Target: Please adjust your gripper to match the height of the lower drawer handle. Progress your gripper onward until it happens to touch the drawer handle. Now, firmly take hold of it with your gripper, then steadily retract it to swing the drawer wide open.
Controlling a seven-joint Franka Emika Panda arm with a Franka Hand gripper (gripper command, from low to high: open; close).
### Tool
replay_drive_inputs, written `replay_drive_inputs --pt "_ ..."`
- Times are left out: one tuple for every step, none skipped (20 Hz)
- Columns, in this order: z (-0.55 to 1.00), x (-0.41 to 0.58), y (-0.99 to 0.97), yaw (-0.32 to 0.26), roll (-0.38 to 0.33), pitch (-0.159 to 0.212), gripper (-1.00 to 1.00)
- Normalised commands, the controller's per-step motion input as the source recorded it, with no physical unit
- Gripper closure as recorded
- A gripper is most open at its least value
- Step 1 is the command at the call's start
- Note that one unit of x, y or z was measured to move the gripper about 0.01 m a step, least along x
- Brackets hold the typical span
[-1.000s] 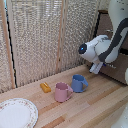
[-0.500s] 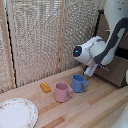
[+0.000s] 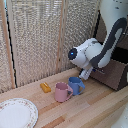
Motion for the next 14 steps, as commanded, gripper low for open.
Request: replay_drive_inputs --pt "0.73 0.083 0.00 0.000 0.028 -0.147 -1.00" --pt "0.73 0.037 0.01 0.000 0.077 -0.119 -1.00" --pt "0.71 0.051 0.02 0.000 0.094 -0.112 -1.00" --pt "0.68 0.049 0.06 0.000 0.112 -0.114 -1.00" --pt "0.59 0.069 0.13 0.000 0.151 -0.116 -1.00" --pt "0.50 0.097 0.18 0.000 0.170 -0.136 -1.00" --pt "0.44 0.120 0.18 -0.009 0.202 -0.135 -1.00" --pt "0.40 0.134 0.17 -0.034 0.216 -0.135 -1.00" --pt "0.30 0.109 0.18 -0.060 0.249 -0.128 -1.00" --pt "0.23 0.149 0.16 -0.097 0.268 -0.107 -1.00" --pt "0.17 0.120 0.17 -0.138 0.290 -0.074 -1.00" --pt "0.09 0.054 0.21 -0.203 0.313 -0.027 -1.00" --pt "0.01 0.074 0.14 -0.237 0.329 0.000 -1.00" --pt "0.00 0.071 0.09 -0.185 0.372 0.065 -1.00"
